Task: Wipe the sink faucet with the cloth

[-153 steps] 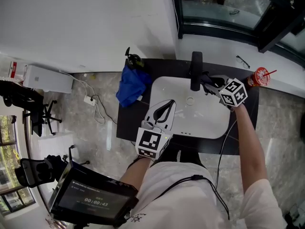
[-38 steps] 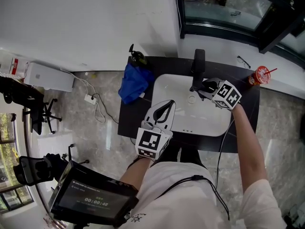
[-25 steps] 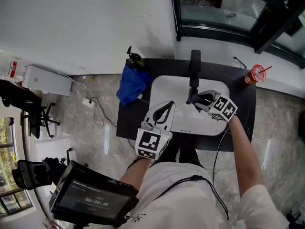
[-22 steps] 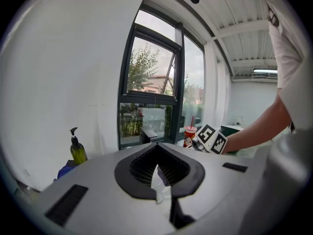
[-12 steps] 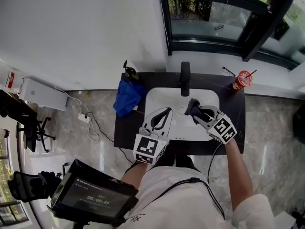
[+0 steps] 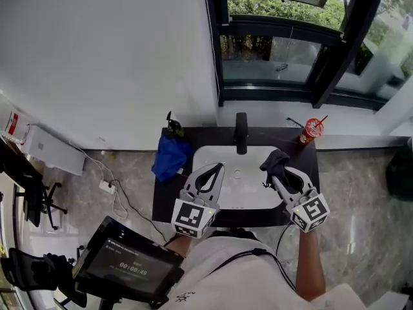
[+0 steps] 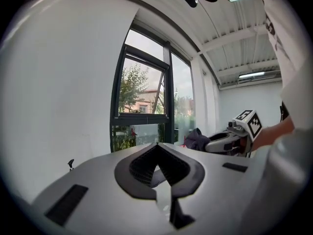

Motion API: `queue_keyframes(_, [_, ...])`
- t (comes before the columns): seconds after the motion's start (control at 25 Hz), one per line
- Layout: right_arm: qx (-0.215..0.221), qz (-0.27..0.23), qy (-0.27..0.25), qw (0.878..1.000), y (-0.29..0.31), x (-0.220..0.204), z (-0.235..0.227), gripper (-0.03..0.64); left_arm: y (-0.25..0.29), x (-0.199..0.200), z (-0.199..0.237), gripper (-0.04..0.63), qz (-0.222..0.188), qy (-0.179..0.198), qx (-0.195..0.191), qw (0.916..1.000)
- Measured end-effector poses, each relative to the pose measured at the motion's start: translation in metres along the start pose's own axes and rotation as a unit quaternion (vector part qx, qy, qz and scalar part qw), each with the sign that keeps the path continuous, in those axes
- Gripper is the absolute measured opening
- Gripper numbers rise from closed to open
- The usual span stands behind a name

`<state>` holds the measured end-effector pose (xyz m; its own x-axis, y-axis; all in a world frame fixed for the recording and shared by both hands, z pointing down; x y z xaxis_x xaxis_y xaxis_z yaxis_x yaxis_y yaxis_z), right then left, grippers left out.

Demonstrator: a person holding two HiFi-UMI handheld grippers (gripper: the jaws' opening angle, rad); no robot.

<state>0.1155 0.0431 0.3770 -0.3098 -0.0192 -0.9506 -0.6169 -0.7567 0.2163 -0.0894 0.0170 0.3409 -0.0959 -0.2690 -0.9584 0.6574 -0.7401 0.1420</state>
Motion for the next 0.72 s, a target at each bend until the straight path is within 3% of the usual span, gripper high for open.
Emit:
queue_keyframes(0.32, [-0.065,-0.009,0.007,0.998,-0.032,0.013,0.020,0.115,-0.017,0.002,0.007,-0.006,-0.004,-0.003,-0.017,0.9998])
queue_keyframes(0.72, [-0.104,-0.007,0.005,0.994,-0.054,0.025,0.043,0.115,-0.012,-0.010,-0.002,-0.006,0.003,-0.026,-0.065,0.9975])
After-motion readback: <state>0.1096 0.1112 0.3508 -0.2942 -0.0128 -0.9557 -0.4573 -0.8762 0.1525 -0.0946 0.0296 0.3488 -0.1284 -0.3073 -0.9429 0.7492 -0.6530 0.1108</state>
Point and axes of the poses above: the fingertips, and each gripper's own axes: y forward along the fingers, z to its left, x out of its top, the point moved 4 cm from there along -y, backward along the fingers, and after that the axes turned 14 degrees about -y, right-handed, at the moved point
